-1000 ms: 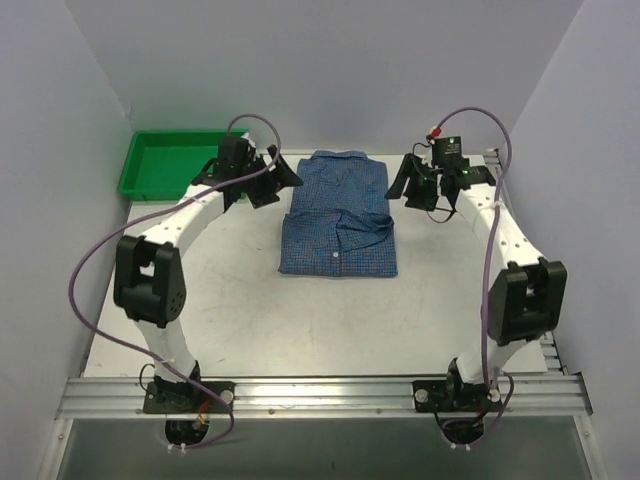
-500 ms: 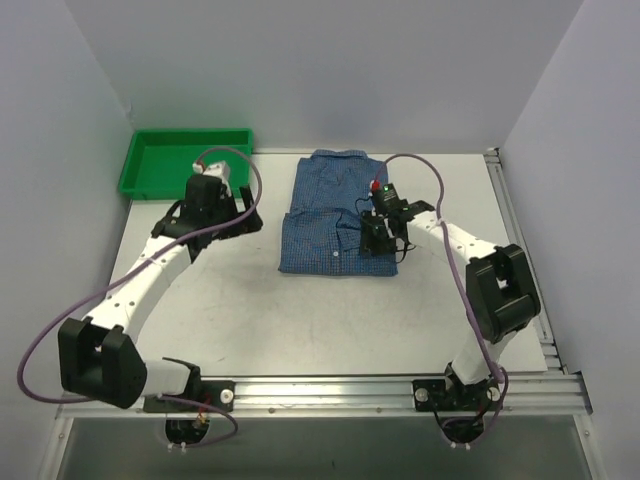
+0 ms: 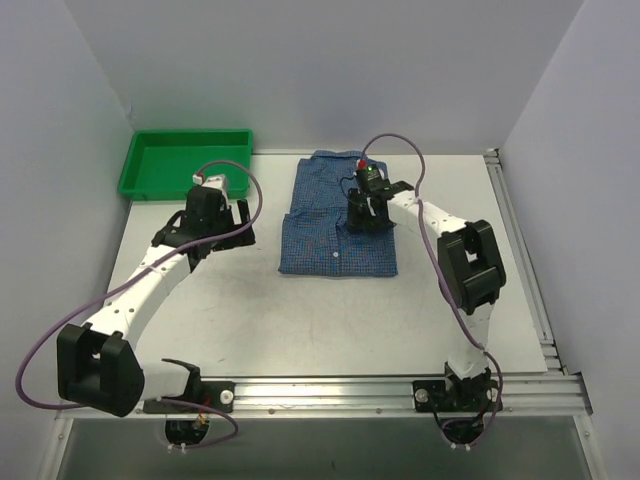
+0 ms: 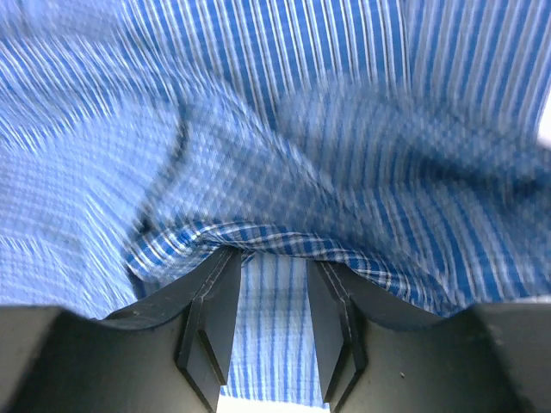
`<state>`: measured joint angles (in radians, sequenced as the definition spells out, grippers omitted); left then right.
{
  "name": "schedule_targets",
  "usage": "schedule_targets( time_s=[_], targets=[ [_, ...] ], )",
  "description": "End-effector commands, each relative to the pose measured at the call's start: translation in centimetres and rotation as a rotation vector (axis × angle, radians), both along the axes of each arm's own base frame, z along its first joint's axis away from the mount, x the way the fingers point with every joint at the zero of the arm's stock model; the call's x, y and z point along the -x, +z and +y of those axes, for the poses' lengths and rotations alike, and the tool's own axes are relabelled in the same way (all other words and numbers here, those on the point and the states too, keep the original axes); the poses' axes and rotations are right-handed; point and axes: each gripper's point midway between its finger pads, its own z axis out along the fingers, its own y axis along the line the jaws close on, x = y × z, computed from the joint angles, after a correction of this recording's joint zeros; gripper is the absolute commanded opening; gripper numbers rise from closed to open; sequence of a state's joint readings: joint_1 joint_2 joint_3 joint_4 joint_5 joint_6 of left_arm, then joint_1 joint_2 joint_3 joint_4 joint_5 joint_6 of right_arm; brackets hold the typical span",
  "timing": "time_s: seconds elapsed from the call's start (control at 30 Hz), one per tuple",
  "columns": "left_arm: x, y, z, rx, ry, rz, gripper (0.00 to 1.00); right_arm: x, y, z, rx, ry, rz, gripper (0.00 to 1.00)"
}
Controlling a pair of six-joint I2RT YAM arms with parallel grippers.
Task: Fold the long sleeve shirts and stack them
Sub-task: Fold the shirt
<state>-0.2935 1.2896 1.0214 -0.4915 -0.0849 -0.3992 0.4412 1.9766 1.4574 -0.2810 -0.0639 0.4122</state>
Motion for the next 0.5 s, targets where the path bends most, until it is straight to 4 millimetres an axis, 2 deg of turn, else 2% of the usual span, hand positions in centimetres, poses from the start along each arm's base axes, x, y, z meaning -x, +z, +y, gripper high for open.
schedule_targets(
  time_s=[0.0, 0.1, 0.13, 0.17, 0.23, 0.27, 0.37, 0.4, 0.43, 0.47],
  targets=[
    [-0.7, 1.0, -0.1, 0.001, -0.012, -0.037, 0.97, -3.2, 1.0, -0.5, 0.02, -0.026, -0.051, 0.37],
    [-0.7, 0.9, 0.1, -0.005, -0.01, -0.037, 0.98, -6.2, 1.6, -0.8, 0.009, -0.052, -0.077, 0.39],
    [-0.7, 0.9, 0.1, -0.005, -0.007, -0.035, 0.97, -6.6, 0.6, -0.8, 0.013, -0.052, -0.059, 0.4],
    [-0.6, 0.9, 0.1, -0.002, -0.01, -0.036, 0.97, -8.4, 2.2, -0.4, -0.009, -0.054, -0.1, 0.41],
    [-0.6, 0.9, 0.0, 0.0, -0.01, -0.036, 0.97, -9.8, 1.9, -0.7, -0.015, -0.058, -0.092, 0.41],
    [-0.6, 0.8, 0.0, 0.001, -0.012, -0.034, 0.97, -10.8, 3.4, -0.1, -0.044, -0.043, -0.122, 0.42],
    [-0.5, 0.8, 0.0, 0.0, -0.011, -0.034, 0.97, -11.5, 5.8, 0.1, -0.065, -0.033, -0.165, 0.43],
    [-0.6, 0.9, 0.1, -0.002, -0.007, -0.038, 0.98, -11.4, 6.6, 0.2, -0.072, -0.032, -0.177, 0.44],
    [-0.6, 0.8, 0.2, -0.003, -0.004, -0.037, 0.98, -11.0, 8.5, 0.4, -0.083, -0.029, -0.208, 0.45],
    [-0.6, 1.0, 0.2, -0.002, -0.004, -0.04, 0.98, -10.6, 9.1, 0.4, -0.083, -0.027, -0.215, 0.45]
  ],
)
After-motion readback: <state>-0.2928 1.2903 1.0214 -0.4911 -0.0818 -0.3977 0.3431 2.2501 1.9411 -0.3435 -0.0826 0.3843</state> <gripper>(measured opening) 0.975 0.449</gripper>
